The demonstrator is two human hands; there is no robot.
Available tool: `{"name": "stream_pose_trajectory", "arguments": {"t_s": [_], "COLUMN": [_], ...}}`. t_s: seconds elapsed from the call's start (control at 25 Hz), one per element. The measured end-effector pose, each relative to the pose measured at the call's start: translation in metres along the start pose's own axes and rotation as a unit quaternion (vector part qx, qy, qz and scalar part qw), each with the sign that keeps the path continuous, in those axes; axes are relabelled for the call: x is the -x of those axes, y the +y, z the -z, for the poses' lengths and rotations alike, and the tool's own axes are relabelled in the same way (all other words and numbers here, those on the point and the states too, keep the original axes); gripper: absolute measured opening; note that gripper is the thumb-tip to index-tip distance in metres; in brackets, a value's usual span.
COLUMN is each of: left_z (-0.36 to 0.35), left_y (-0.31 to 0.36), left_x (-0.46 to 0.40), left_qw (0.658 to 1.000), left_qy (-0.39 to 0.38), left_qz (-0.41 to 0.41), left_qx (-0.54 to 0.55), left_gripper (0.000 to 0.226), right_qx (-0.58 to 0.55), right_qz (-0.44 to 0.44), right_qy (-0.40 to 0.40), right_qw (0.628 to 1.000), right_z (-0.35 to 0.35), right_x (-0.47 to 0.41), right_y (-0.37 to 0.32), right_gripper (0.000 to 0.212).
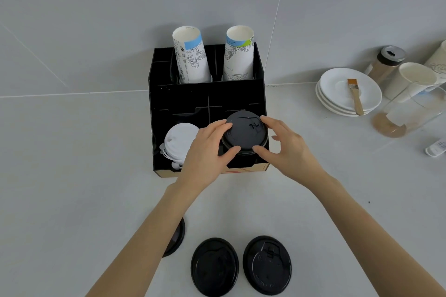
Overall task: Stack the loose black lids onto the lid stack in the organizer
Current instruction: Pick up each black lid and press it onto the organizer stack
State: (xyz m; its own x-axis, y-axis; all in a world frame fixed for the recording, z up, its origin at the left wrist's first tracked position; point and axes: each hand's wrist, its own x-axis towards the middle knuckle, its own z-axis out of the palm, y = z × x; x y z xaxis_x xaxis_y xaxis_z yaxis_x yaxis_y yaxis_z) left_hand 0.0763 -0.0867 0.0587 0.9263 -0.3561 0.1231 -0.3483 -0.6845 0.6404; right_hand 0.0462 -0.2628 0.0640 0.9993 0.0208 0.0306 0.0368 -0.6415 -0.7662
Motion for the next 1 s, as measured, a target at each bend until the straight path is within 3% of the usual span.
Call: {"name": "stream_pose_trajectory", "arguments": {"t_s": [0.28, 1.0], "left_z": [-0.011, -0.010], "left_y": [-0.011, -0.010], "left_x": [-0.023, -0.025], "left_qw": [1.000, 0.997], "left_qy": [-0.019, -0.071], "left_qz": [0.023, 0.032], "left_qx": [-0.008, -0.025], "left_gripper": [0.050, 0.050], "right_qx": [0.045, 0.099], "right_qz": [-0.001, -0.014], "right_qy": [-0.035, 0.017], "right_qw": [0.998, 0.995], "right_z": [-0.005, -0.013], "right_x": [-0.027, -0.017], "right_y": [0.014, 0.007], "right_gripper": [0.060, 0.053]}}
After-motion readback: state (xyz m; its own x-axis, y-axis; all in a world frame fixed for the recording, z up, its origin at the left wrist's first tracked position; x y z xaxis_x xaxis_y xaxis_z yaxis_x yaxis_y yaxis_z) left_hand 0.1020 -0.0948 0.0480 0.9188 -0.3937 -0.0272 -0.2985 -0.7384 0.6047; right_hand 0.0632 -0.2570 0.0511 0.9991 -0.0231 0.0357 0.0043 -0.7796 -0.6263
